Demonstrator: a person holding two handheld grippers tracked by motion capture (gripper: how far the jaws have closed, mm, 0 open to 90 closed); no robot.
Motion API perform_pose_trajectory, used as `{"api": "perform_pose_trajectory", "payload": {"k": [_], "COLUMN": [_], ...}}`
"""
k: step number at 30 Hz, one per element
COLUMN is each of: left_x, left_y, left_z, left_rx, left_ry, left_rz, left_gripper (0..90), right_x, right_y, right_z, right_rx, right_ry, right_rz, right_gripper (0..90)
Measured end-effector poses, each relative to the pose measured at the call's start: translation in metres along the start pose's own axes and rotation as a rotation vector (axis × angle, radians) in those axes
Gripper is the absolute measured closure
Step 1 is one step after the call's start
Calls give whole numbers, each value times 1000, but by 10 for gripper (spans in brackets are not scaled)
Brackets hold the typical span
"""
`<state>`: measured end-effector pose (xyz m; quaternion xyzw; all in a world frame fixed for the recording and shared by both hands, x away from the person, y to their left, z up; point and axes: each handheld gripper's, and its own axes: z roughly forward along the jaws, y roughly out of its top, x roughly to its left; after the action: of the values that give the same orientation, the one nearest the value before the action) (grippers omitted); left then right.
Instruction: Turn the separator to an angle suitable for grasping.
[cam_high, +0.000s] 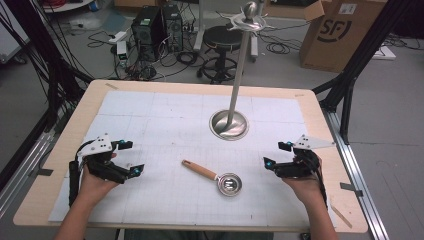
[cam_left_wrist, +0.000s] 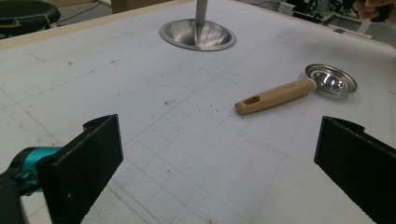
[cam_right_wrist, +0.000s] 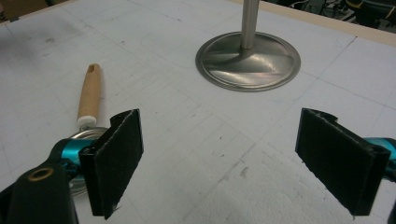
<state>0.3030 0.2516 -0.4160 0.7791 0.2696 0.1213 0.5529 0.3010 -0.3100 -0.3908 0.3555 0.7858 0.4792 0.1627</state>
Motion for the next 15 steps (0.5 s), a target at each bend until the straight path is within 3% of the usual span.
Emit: {"api": "perform_pose_trajectory", "payload": {"k": [6, 15], "left_x": [-1, 1], "left_y": [-1, -1], "left_z": [3, 1], "left_rx": [9, 6], "left_ry": [2, 2], "left_rz": [2, 10], "left_gripper": [17, 17], "right_x": [0, 10], "right_y": [-3, 3], "right_z": [0, 10], "right_rx": [12, 40], "right_ry": [-1, 33], "right_rz": [7, -29], "right_gripper": [139, 139]}}
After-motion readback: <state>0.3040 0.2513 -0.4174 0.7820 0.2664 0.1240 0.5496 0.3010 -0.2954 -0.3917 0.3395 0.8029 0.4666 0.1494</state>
